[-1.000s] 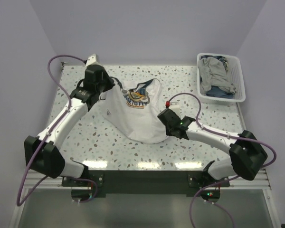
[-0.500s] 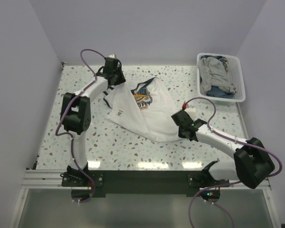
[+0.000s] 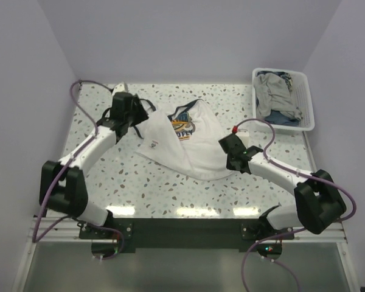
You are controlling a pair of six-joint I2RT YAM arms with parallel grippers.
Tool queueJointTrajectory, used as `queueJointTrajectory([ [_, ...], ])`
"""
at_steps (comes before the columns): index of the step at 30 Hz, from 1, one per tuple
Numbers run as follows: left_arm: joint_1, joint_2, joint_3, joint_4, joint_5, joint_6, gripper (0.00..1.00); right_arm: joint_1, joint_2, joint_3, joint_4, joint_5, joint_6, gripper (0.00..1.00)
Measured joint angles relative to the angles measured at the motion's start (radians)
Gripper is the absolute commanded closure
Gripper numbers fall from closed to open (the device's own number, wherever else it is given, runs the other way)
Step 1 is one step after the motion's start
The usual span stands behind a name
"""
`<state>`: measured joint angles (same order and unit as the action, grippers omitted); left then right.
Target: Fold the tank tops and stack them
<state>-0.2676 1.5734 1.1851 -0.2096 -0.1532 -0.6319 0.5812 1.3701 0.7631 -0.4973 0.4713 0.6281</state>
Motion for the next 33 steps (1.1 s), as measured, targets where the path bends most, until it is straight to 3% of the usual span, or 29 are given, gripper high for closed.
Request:
queueJointTrajectory([
  [5,-0.011,-0.233,-0.301,-0.003,-0.111,-0.058,0.38,-0.039,0.010,0.010,0.007,-0.034,-0.026,0.95],
  [11,-0.010,-0.190,-0.486,-0.006,-0.140,-0.076,0.35,-0.080,0.043,0.036,0.021,-0.075,-0.051,0.96],
  [19,-0.009,-0.103,-0.509,0.086,-0.116,-0.066,0.30,-0.093,0.046,0.053,0.024,-0.097,-0.064,0.96],
  [26,-0.004,-0.060,-0.509,0.199,-0.064,-0.053,0.46,-0.097,0.046,0.056,0.024,-0.098,-0.065,0.96],
  [33,0.020,-0.045,-0.509,0.230,-0.041,-0.039,0.53,-0.098,0.046,0.056,0.025,-0.098,-0.068,0.96],
])
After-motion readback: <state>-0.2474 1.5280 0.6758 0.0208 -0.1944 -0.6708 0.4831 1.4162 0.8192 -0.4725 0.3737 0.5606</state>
